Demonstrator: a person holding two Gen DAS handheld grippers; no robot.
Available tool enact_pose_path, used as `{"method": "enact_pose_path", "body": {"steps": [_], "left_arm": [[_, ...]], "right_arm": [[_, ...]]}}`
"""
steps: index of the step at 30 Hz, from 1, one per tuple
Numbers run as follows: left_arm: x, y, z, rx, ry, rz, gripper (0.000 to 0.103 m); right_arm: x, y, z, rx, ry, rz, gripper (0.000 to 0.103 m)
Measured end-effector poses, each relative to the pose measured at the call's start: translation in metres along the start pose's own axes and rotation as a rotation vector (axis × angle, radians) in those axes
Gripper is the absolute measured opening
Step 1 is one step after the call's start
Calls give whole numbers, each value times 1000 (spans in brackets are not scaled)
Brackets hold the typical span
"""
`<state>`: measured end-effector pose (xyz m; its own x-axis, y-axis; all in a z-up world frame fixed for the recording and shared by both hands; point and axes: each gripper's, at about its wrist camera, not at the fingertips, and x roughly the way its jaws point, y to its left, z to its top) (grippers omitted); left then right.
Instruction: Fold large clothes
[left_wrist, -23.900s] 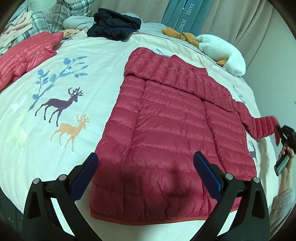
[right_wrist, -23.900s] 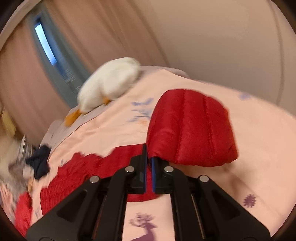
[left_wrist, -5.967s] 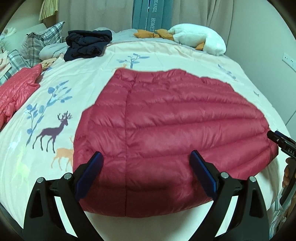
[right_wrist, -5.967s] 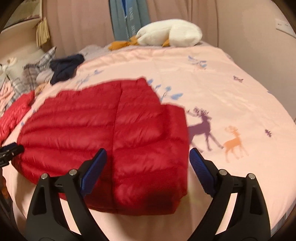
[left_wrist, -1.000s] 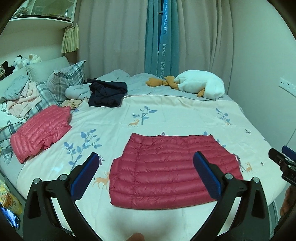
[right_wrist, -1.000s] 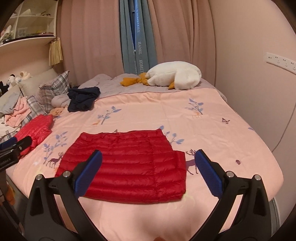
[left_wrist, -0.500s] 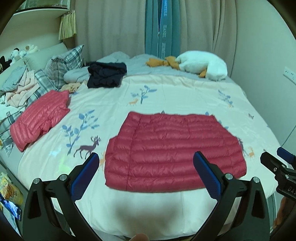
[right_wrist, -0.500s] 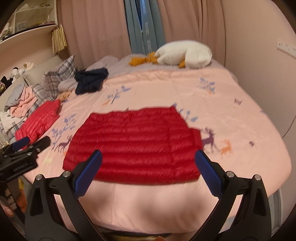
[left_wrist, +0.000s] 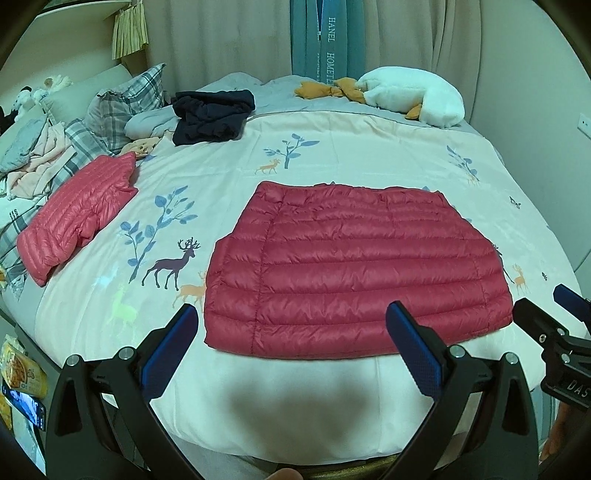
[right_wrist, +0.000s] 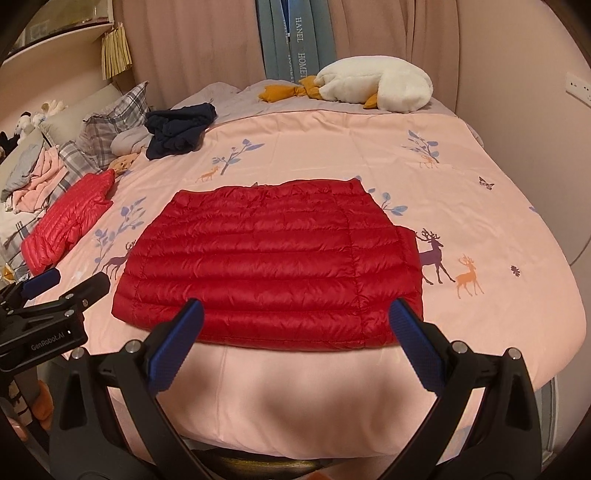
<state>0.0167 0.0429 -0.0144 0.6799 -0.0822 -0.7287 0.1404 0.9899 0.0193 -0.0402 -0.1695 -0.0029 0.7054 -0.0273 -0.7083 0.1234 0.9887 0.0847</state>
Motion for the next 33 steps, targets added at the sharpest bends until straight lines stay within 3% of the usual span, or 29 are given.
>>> {"method": "enact_pose_path", "body": {"steps": [33], "left_arm": [[0, -6, 6, 24, -5, -7, 102]], "right_arm": [[9, 3, 8, -14, 9, 11, 101]]}}
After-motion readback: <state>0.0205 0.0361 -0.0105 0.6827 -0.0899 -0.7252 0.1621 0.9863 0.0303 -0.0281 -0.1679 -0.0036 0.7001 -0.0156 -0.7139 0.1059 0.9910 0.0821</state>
